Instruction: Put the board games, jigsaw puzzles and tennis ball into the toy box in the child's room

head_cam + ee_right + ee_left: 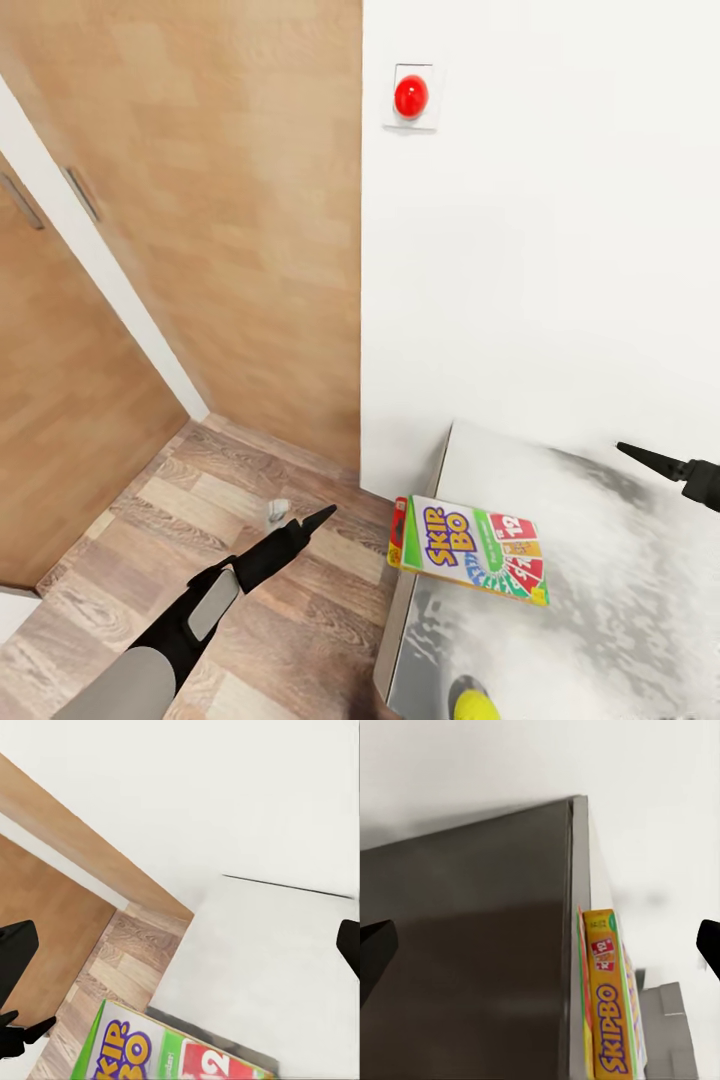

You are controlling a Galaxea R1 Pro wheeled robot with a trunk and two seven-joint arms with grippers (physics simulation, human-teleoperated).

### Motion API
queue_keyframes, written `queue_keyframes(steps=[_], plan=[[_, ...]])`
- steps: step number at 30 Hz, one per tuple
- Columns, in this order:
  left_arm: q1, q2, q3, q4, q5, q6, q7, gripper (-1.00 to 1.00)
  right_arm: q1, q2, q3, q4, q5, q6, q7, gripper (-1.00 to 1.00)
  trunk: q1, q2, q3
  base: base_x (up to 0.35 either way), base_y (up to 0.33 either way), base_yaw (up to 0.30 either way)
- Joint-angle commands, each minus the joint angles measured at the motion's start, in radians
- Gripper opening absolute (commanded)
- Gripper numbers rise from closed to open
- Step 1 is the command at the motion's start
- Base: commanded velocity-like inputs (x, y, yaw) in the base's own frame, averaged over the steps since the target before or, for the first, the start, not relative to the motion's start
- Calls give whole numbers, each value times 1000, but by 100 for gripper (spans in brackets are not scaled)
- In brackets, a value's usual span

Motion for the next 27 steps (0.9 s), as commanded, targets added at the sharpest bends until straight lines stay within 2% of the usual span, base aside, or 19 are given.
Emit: queue_keyframes(steps=[1, 11, 27], plan=[[0, 0, -5, 0, 10, 9, 2, 100, -1, 0, -1, 0, 3, 4, 5, 100, 1, -2, -1, 2, 0, -195], [0, -5, -5, 1, 10, 9, 8, 100, -1, 0, 0, 0, 3, 4, 9, 100, 1, -2, 3, 1, 0, -131], [0, -6, -5, 13, 10, 8, 12, 100, 0, 1, -1, -1, 3, 5, 53, 100, 1, -2, 4, 0, 0, -27]])
